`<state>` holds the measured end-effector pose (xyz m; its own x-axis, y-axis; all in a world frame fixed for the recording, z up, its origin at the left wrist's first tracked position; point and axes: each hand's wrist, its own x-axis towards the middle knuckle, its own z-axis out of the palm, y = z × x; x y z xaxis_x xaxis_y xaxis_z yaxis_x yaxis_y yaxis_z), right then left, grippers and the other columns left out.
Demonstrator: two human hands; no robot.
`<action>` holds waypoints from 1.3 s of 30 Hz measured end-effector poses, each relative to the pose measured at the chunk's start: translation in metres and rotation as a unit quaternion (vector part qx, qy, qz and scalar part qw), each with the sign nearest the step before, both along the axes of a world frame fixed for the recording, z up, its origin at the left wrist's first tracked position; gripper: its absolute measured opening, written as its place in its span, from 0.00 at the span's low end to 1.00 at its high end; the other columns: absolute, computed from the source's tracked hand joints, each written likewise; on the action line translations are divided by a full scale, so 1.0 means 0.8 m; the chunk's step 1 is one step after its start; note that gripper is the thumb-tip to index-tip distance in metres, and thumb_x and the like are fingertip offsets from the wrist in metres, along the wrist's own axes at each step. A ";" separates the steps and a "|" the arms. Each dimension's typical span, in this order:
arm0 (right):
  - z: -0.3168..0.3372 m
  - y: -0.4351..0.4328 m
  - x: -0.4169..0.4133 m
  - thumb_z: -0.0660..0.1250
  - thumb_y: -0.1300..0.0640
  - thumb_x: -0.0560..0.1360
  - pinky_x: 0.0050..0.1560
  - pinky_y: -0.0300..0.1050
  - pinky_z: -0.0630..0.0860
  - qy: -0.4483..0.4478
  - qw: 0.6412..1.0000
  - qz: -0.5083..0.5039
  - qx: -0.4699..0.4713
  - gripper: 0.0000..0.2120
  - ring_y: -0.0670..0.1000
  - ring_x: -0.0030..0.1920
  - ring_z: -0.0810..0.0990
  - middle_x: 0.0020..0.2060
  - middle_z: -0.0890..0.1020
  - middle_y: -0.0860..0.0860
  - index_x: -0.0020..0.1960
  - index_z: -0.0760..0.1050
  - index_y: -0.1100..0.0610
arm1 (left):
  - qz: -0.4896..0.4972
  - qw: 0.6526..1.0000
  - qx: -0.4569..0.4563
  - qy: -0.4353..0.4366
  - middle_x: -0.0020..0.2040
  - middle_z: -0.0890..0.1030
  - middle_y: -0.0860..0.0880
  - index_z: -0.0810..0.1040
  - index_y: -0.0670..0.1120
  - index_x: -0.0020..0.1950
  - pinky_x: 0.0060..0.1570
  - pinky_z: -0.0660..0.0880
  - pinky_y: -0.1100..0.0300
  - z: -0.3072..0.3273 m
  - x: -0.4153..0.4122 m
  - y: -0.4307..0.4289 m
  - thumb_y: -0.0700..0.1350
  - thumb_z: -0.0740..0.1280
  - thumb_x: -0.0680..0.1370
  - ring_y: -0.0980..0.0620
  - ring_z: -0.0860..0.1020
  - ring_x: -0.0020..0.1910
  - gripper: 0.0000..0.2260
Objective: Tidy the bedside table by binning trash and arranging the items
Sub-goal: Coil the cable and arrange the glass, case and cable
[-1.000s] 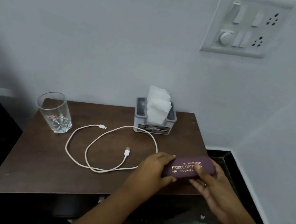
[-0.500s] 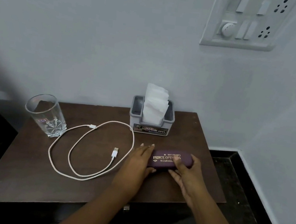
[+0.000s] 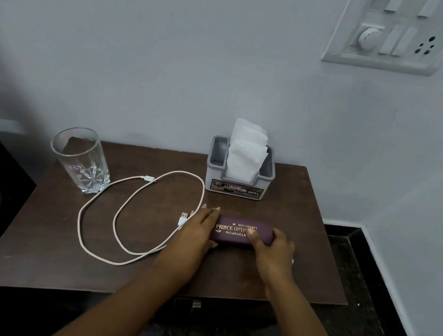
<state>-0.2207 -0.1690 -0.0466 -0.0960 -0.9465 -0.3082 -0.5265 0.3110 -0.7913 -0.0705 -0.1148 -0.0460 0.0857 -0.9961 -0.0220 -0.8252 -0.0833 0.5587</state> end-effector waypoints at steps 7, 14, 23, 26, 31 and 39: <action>0.018 -0.021 -0.008 0.64 0.49 0.76 0.69 0.51 0.61 -0.024 0.998 -0.030 -0.053 0.29 0.59 0.69 0.65 0.71 0.63 0.58 0.73 0.61 0.60 | 0.145 0.980 -0.067 0.120 0.77 0.57 0.45 0.54 0.41 0.76 0.70 0.49 0.67 0.027 -0.012 -0.010 0.49 0.61 0.80 0.51 0.54 0.76 0.29; 0.024 -0.079 0.019 0.56 0.63 0.79 0.73 0.48 0.58 -0.084 0.994 0.056 -0.042 0.27 0.53 0.73 0.61 0.74 0.61 0.52 0.75 0.54 0.55 | 0.246 0.933 0.056 0.256 0.77 0.56 0.43 0.46 0.45 0.77 0.71 0.56 0.55 0.025 0.014 -0.072 0.31 0.55 0.77 0.43 0.58 0.75 0.32; 0.007 -0.100 0.018 0.55 0.62 0.77 0.52 0.47 0.75 -0.083 0.993 0.058 -0.053 0.20 0.51 0.51 0.78 0.56 0.80 0.52 0.66 0.70 0.50 | 0.190 0.938 0.071 0.282 0.70 0.72 0.47 0.62 0.51 0.74 0.68 0.68 0.50 -0.016 0.019 -0.076 0.32 0.55 0.70 0.47 0.70 0.69 0.33; 0.011 -0.095 0.009 0.55 0.62 0.78 0.60 0.44 0.70 -0.083 0.993 0.063 -0.056 0.20 0.51 0.60 0.75 0.62 0.76 0.51 0.69 0.67 0.51 | 0.207 0.937 0.060 0.275 0.72 0.69 0.46 0.60 0.47 0.75 0.69 0.64 0.57 -0.005 0.013 -0.072 0.32 0.56 0.75 0.47 0.68 0.70 0.29; 0.011 -0.041 -0.021 0.59 0.58 0.80 0.59 0.36 0.62 -0.056 0.995 0.023 -0.081 0.19 0.49 0.64 0.71 0.66 0.73 0.54 0.70 0.67 0.58 | 0.244 0.905 0.031 0.347 0.72 0.69 0.46 0.58 0.43 0.76 0.69 0.63 0.59 -0.011 0.006 -0.036 0.31 0.56 0.78 0.51 0.69 0.68 0.26; -0.012 0.003 -0.026 0.64 0.62 0.76 0.63 0.46 0.72 -0.073 0.992 -0.029 -0.099 0.16 0.51 0.57 0.78 0.58 0.80 0.57 0.64 0.74 0.61 | 0.277 0.874 0.015 0.399 0.74 0.63 0.46 0.55 0.43 0.76 0.73 0.58 0.57 -0.021 -0.037 -0.008 0.31 0.57 0.78 0.49 0.63 0.73 0.27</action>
